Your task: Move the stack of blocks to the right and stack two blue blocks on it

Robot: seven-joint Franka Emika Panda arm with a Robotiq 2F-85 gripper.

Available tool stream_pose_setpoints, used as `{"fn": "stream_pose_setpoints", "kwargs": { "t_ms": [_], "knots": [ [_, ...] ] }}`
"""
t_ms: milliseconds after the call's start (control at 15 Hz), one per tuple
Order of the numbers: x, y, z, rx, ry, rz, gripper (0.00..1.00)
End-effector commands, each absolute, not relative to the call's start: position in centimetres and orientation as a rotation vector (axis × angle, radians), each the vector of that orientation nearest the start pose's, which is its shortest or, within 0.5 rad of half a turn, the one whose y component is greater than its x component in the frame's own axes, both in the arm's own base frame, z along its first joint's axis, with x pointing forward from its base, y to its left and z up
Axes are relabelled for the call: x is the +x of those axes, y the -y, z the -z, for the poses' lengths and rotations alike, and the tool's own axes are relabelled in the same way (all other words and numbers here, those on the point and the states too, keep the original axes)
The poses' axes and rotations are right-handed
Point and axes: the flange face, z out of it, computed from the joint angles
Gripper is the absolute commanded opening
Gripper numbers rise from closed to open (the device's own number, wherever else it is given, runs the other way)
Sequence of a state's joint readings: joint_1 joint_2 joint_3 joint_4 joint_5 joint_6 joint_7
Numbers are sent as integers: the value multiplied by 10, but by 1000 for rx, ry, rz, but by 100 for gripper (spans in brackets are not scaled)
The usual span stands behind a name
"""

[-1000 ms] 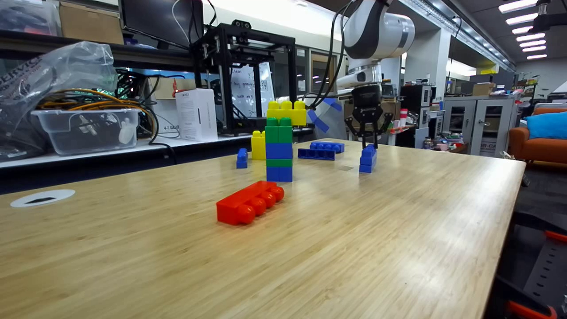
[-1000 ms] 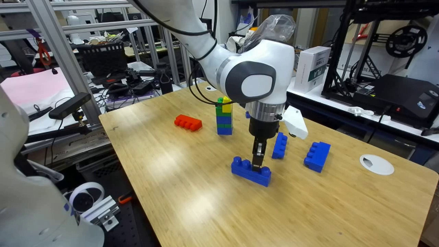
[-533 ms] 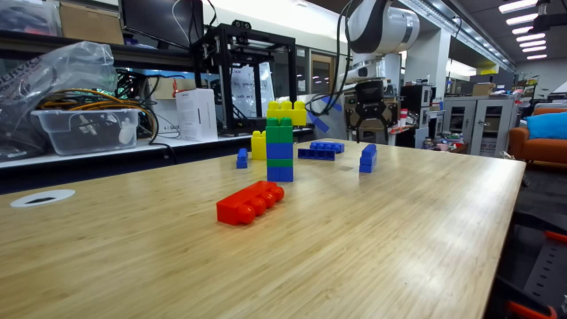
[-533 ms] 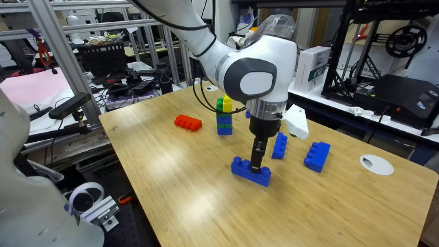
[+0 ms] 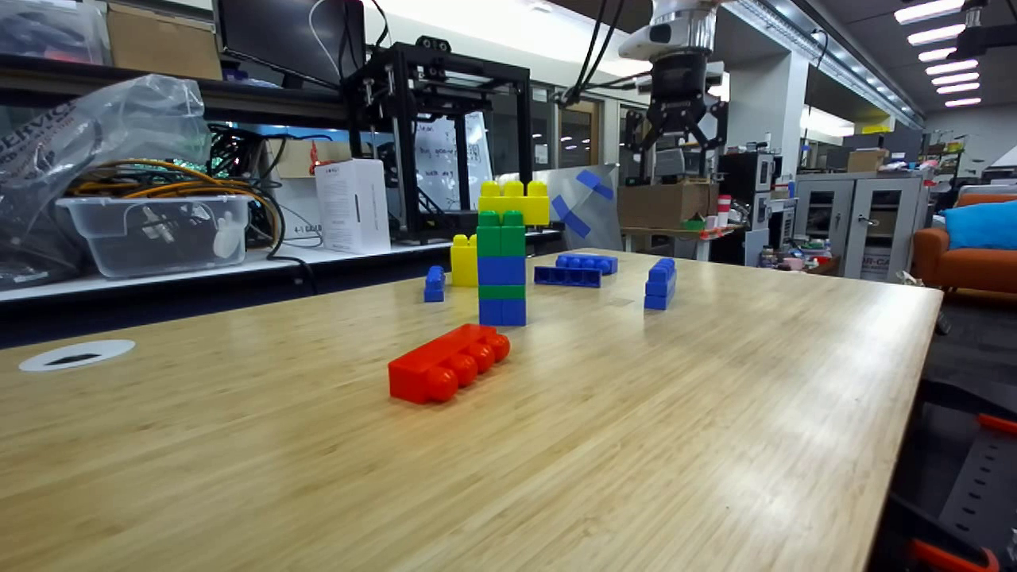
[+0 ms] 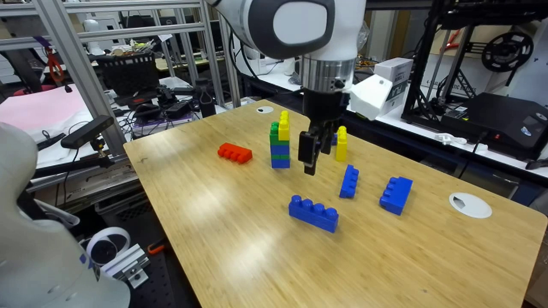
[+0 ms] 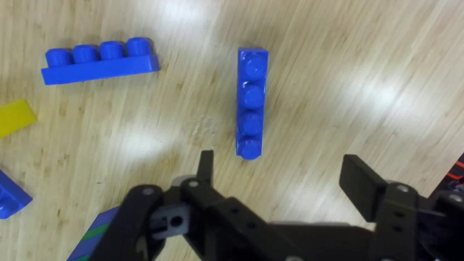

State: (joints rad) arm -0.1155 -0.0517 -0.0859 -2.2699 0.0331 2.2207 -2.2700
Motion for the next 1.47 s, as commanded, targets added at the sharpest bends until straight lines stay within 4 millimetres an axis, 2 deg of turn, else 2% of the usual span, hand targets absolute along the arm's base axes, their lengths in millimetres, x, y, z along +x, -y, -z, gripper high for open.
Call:
{"fn": "stream_pose_setpoints", "kwargs": {
  "t_ms": [0,200,533,1400],
  "knots": [
    [488,97,-394,1742,-2630,-108,60],
    [487,95,-392,1787,-2602,-144,38],
    [498,97,-362,1853,-2602,-162,2],
    [522,96,-287,1853,-2639,-68,0]
  ]
}}
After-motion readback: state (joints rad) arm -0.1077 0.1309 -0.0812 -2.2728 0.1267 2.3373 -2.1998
